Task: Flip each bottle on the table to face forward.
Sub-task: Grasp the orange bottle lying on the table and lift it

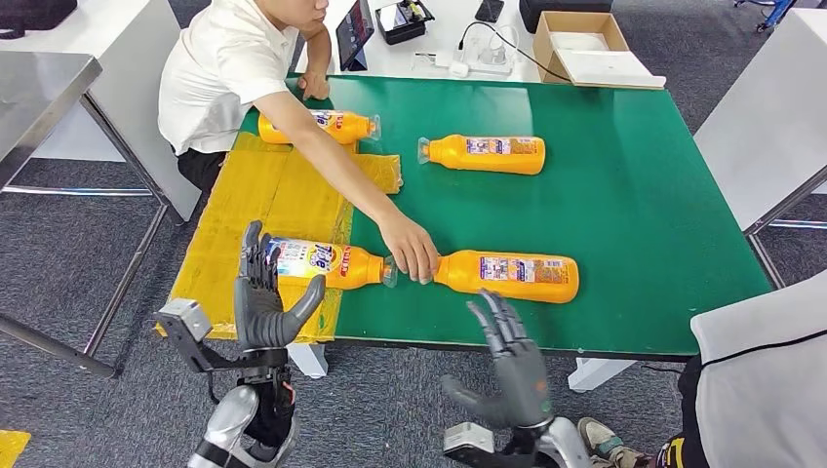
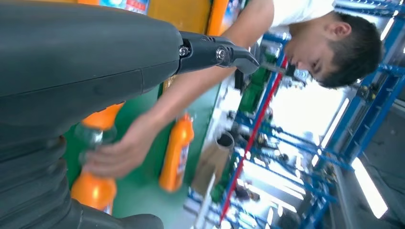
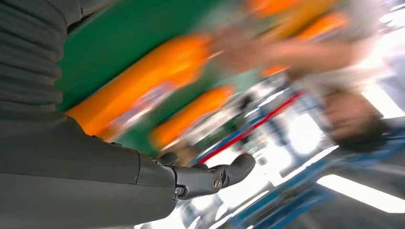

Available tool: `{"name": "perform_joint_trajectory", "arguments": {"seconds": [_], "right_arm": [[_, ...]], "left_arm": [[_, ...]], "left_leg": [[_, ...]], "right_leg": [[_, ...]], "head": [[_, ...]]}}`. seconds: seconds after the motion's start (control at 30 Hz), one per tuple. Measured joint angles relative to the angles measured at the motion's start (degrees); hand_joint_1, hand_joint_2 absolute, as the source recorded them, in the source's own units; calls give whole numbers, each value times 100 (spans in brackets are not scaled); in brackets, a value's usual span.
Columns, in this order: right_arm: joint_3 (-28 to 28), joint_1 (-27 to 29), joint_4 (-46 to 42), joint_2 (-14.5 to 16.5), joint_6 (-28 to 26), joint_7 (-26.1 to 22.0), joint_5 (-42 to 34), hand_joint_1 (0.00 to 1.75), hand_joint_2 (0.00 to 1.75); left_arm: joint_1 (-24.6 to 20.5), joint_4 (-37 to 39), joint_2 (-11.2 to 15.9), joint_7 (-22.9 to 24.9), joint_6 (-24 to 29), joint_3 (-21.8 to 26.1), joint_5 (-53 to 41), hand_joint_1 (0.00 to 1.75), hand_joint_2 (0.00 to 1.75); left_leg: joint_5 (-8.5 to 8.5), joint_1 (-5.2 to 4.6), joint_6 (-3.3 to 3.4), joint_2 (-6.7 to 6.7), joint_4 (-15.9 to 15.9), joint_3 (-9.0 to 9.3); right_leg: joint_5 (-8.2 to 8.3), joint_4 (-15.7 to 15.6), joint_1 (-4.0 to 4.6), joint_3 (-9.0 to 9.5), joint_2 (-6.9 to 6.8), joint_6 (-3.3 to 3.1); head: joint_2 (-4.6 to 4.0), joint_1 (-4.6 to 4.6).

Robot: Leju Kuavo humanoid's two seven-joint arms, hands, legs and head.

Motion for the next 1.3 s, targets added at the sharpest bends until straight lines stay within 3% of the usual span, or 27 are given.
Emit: {"name": "perform_joint_trajectory", "arguments": {"seconds": [0.13, 0.4, 0.5, 0.6, 0.7, 0.9, 1.3], "right_arm": [[-475, 135, 138, -223, -129, 19, 111, 0, 175], [-794, 202, 211, -363, -183, 306, 517, 0, 175], [-1019, 192, 206, -458, -139, 585, 878, 0, 175], [-1267, 92, 297, -591, 312, 1078, 1321, 0, 175], [-1459, -117, 598, -751, 713, 1275, 1487, 0, 175], [-1591, -845, 1502, -920, 853, 1166, 1549, 0, 175], [-1417, -2260, 3043, -646, 1351, 1149, 1427, 0, 175]], "left_arm": [[263, -509, 118, 52, -100, -92, 100, 0, 175], [382, -815, 188, 112, -184, -136, 267, 0, 175], [491, -903, 225, 40, -302, -152, -13, 0, 175], [677, -1026, 279, -114, -191, -198, -691, 0, 175], [821, -1097, 321, -142, -57, -245, -1037, 0, 175], [833, -1105, 361, -155, -9, -390, -1298, 0, 175], [609, -1047, 374, -133, -108, -664, -1371, 0, 175]], "left_leg": [[1, -1, 1, 8, 0, 7], [8, 4, 0, 11, 0, 11], [7, 1, 0, 11, 0, 11], [6, -4, 2, 10, 0, 10], [6, -8, 3, 7, 0, 10], [11, -8, 6, 14, 0, 20], [16, -4, 8, 12, 0, 19]], "right_leg": [[5, 0, 0, 1, 2, 1], [6, 4, 3, 6, 2, 0], [6, 4, 0, 9, 2, 1], [5, 2, -5, 8, 2, 1], [6, 0, -9, 9, 1, 2], [11, 1, -8, 12, 3, 6], [12, 7, -4, 17, 2, 7]], "head": [[0, -2], [0, -3], [0, -3], [0, -2], [0, -2], [0, -3], [0, -3]]}}
